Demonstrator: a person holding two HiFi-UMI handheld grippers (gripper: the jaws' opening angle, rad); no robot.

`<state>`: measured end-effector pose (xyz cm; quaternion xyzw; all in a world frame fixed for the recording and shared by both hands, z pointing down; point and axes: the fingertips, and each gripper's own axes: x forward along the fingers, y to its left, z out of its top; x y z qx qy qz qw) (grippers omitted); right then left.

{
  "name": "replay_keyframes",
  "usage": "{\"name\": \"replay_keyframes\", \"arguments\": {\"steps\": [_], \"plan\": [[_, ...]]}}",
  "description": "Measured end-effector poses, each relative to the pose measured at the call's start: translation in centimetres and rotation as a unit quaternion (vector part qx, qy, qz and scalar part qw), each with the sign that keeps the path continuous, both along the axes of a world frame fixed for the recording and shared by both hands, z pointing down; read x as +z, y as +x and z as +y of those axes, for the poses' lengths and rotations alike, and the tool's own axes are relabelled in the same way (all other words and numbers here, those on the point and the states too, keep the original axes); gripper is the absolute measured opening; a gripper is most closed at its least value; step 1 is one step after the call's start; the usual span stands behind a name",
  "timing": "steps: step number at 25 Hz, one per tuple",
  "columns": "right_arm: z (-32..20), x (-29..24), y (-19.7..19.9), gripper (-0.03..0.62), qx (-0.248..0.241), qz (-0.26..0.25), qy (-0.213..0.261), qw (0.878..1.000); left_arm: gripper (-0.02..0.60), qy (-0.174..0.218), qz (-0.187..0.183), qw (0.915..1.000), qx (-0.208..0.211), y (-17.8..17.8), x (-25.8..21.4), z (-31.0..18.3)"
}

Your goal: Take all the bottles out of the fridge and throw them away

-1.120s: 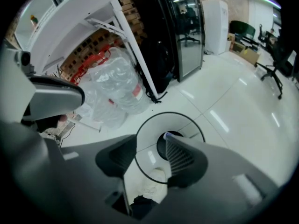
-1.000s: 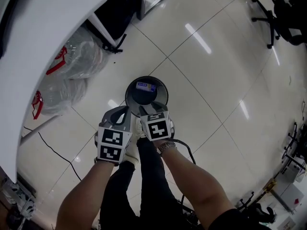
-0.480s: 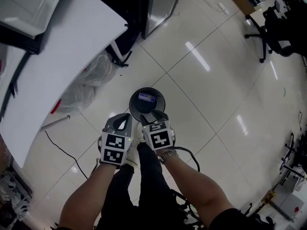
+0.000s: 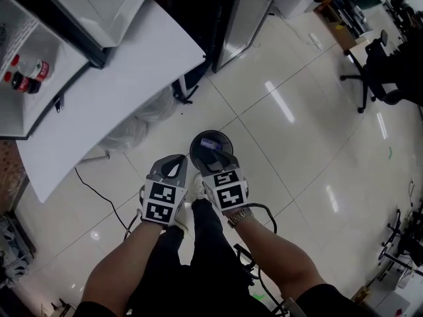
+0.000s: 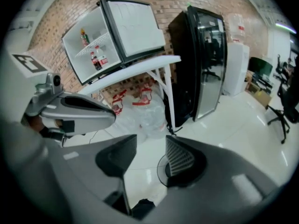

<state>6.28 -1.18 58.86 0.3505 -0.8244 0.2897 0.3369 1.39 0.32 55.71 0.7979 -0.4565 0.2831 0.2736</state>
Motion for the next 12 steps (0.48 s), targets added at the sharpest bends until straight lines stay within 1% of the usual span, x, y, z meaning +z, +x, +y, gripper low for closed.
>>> {"name": "replay_keyframes", "arguments": {"steps": [7, 12], "plan": [[-1.0, -8.6, -3.3, 0.181, -0.046, -0.035, 0.063, 0.996, 0.003, 0.06, 0.005, 0.9968, -0.053, -3.2, -7.5, -0.3], [-1.7, -14.5, -6.7, 0.181, -0.09, -0.065, 0.106, 0.988, 0.003, 0.106, 0.005, 0.9891, -0.101, -5.9, -13.2, -0.4]]}}
